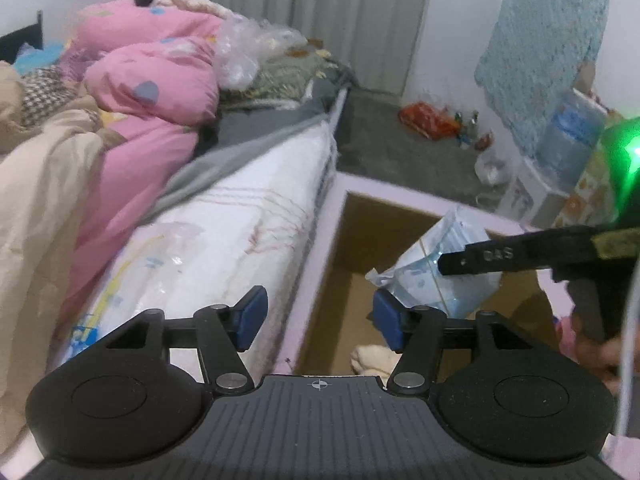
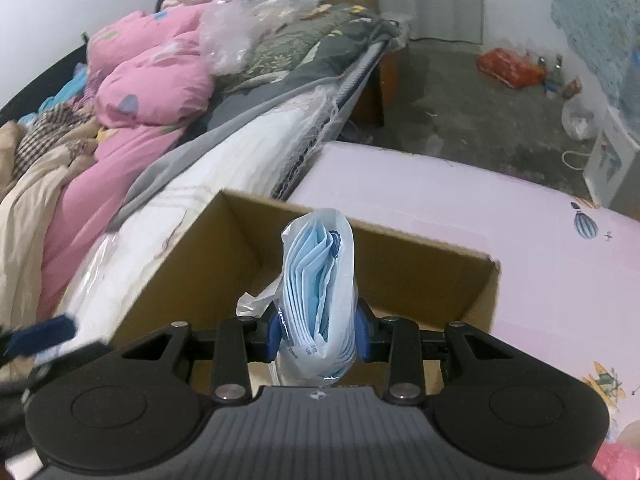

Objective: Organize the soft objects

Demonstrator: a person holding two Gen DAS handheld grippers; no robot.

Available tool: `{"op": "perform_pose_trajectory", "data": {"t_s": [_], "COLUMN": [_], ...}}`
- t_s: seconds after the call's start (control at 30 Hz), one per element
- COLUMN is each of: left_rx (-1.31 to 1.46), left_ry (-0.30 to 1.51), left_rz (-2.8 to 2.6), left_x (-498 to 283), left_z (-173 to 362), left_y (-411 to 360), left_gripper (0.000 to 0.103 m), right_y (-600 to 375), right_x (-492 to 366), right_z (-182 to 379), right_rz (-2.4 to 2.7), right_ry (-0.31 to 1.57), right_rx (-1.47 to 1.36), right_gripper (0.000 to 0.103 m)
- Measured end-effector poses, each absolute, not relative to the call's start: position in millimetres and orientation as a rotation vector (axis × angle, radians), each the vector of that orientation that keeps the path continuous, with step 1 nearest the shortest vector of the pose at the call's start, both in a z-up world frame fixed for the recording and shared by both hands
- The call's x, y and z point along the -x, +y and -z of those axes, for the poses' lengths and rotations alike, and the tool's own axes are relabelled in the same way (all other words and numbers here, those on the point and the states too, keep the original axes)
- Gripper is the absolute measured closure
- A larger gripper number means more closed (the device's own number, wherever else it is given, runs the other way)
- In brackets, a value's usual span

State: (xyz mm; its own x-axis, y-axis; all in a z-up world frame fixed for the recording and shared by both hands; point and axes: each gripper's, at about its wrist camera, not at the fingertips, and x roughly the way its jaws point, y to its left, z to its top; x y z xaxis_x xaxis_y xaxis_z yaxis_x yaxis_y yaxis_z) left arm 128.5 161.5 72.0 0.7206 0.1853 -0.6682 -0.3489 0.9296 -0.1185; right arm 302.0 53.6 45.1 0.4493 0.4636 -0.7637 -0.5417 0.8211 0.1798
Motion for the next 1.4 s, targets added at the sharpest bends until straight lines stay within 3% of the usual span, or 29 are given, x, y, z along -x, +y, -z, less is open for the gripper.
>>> {"op": "perform_pose_trajectory", "data": {"t_s": [0.47,0.8,0.97,1.07,1.4], "left_rx": [0.327,0.297,0.259,0.234,0.082], "left_ry": [0.655,0.666,0.696,0.703,0.801], "left_rz": [-0.320,-0.265,-0.211,-0.185,-0.246], "left_x": [-108,-108,-116,-123,-170], "left_z": [-69,-64,-58,-57,-48], "left_y": [206,214,207,200,177], "left_gripper": [0.043,0.043,0.035,0.030,0.029], "right_y": [131,118,108,96,79], "right_x": [-310,-317,-325,-334,-348], "right_z": [-29,-31,-19,-13,2], "right_rz": [-0.515,-0.633,-0.694,-0.716,-0.799], "right_ry": [1.024,1.159,1.182,1.215,1.265], "right_rx": [0.116,-0.193,-0.344,-0.444,-0.545], "right_gripper": [0.059,0.054,0.039,0.039,0.039]}}
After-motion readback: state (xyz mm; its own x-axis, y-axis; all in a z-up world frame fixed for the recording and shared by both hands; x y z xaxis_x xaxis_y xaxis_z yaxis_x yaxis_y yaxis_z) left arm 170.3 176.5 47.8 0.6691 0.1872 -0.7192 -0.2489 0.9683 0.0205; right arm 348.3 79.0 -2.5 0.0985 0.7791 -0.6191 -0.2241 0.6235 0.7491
